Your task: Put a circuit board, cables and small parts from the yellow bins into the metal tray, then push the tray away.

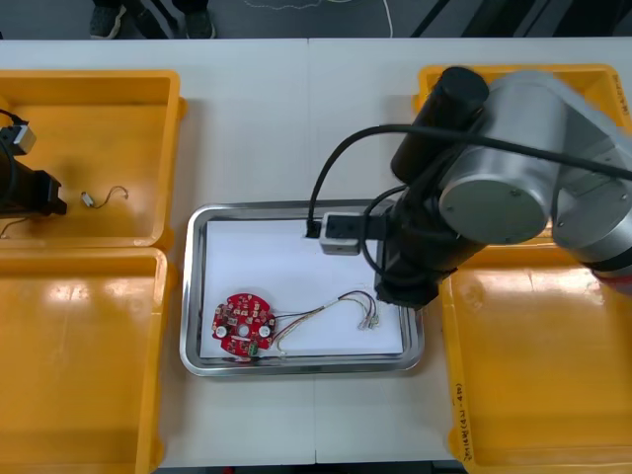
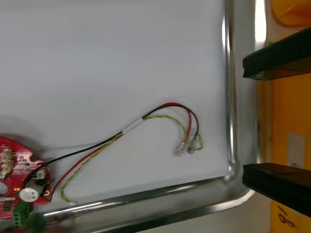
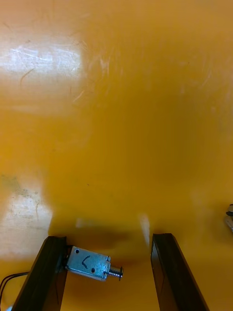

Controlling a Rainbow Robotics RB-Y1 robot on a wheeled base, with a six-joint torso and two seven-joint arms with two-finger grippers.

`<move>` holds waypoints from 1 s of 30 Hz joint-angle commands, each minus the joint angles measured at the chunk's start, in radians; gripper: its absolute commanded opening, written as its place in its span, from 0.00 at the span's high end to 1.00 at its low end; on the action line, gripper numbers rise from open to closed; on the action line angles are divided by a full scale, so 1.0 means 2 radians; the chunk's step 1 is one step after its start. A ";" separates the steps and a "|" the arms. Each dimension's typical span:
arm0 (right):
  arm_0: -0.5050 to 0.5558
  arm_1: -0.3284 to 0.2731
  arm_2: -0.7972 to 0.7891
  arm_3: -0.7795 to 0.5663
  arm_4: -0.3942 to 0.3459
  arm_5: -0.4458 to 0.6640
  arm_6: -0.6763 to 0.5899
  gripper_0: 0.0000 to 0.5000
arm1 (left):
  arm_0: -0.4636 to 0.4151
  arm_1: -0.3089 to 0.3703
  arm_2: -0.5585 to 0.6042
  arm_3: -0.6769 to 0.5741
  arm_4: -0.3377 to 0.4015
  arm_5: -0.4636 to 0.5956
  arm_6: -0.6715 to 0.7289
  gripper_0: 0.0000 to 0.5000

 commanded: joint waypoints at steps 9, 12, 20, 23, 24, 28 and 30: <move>-0.021 -0.041 -0.149 -0.017 -0.037 0.080 -0.105 0.00 | -0.022 -0.013 -0.002 0.017 -0.011 -0.010 -0.061 1.00; -0.023 -0.048 -0.159 -0.018 -0.033 0.080 -0.125 0.00 | -0.022 -0.013 -0.002 0.017 -0.011 -0.010 -0.060 1.00; -0.023 -0.071 -0.179 -0.009 0.011 0.080 -0.175 0.00 | -0.034 0.007 0.006 0.006 -0.009 0.019 -0.057 1.00; -0.023 -0.074 -0.183 0.008 0.030 0.080 -0.172 0.00 | -0.037 0.023 0.017 -0.014 -0.007 0.046 -0.053 1.00; -0.022 -0.075 -0.187 0.018 0.037 0.080 -0.171 0.00 | -0.037 0.027 0.027 -0.023 -0.007 0.057 -0.051 1.00; -0.020 -0.076 -0.208 0.061 0.052 0.080 -0.170 0.00 | -0.036 0.037 0.063 -0.061 -0.013 0.106 -0.043 1.00; -0.020 -0.076 -0.214 0.074 0.060 0.080 -0.170 0.00 | -0.036 0.041 0.071 -0.075 -0.013 0.121 -0.039 1.00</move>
